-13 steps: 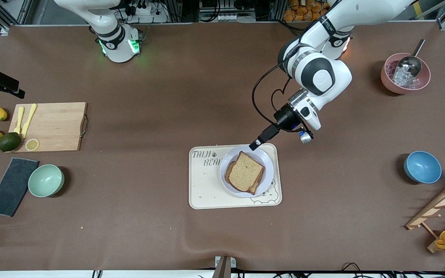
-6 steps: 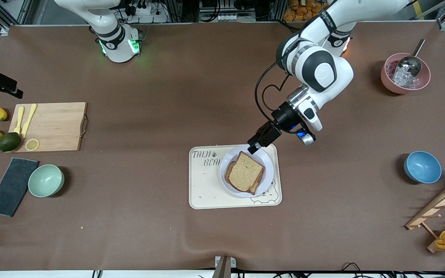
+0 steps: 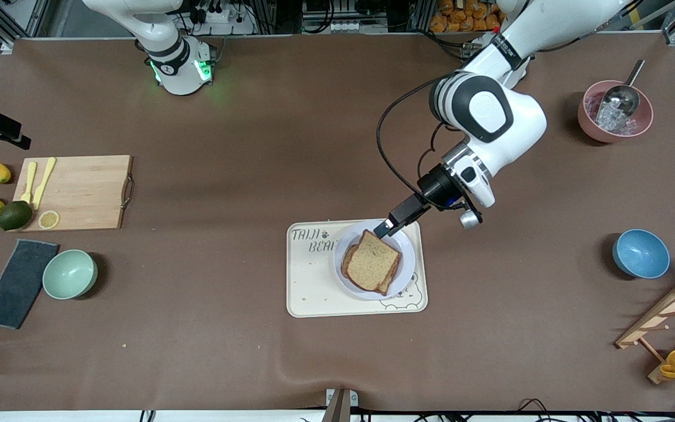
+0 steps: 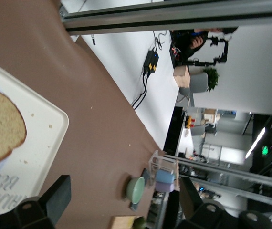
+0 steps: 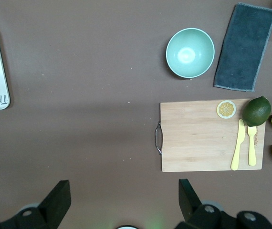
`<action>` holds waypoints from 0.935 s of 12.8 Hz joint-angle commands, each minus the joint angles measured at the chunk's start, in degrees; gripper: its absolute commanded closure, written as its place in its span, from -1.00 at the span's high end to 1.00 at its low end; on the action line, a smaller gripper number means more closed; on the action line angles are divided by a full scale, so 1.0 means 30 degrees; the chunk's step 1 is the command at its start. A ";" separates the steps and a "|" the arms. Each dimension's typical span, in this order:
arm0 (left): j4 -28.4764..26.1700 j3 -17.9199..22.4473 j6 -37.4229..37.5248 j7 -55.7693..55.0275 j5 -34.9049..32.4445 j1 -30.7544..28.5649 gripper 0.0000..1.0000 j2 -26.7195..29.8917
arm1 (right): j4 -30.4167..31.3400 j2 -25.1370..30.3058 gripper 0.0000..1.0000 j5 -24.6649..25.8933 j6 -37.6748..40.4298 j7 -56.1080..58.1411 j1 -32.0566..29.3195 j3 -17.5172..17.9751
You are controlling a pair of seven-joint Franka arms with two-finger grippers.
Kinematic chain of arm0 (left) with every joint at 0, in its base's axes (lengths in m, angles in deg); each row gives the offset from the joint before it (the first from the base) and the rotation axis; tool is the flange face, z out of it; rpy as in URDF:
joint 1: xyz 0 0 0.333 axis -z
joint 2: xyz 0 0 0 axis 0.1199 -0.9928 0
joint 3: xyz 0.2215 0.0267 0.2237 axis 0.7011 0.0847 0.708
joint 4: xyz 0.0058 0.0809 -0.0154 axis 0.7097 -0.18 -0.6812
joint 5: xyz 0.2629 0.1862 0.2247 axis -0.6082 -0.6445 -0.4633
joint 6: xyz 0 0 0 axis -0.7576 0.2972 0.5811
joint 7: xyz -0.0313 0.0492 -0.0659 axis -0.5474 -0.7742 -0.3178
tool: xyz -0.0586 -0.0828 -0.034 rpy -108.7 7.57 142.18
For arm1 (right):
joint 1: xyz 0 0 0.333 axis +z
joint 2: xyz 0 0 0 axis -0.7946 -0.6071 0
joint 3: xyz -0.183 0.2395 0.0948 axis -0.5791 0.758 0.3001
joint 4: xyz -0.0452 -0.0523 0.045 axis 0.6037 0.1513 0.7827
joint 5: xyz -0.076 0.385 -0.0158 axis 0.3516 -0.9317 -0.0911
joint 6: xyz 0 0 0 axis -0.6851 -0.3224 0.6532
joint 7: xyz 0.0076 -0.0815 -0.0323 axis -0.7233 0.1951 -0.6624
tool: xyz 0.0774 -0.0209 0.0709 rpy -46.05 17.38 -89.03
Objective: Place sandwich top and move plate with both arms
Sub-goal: 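Open the left gripper off the plate rim and lift it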
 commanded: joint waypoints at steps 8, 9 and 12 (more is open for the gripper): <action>-0.1411 0.2652 0.5469 -0.0470 -1.1793 -0.0104 1.00 0.2545 | -0.0397 -0.0110 1.00 -0.0072 0.0179 0.0153 -0.0431 0.0095; -0.1530 0.3239 0.6756 -0.1547 -1.3312 -0.0104 1.00 0.3219 | -0.0397 -0.0110 1.00 -0.0072 0.0179 0.0153 -0.0431 0.0095; -0.0599 0.4650 1.2201 -0.8768 -2.1880 -0.0278 1.00 0.4833 | -0.0397 -0.0110 1.00 -0.0072 0.0092 0.0124 -0.0431 0.0095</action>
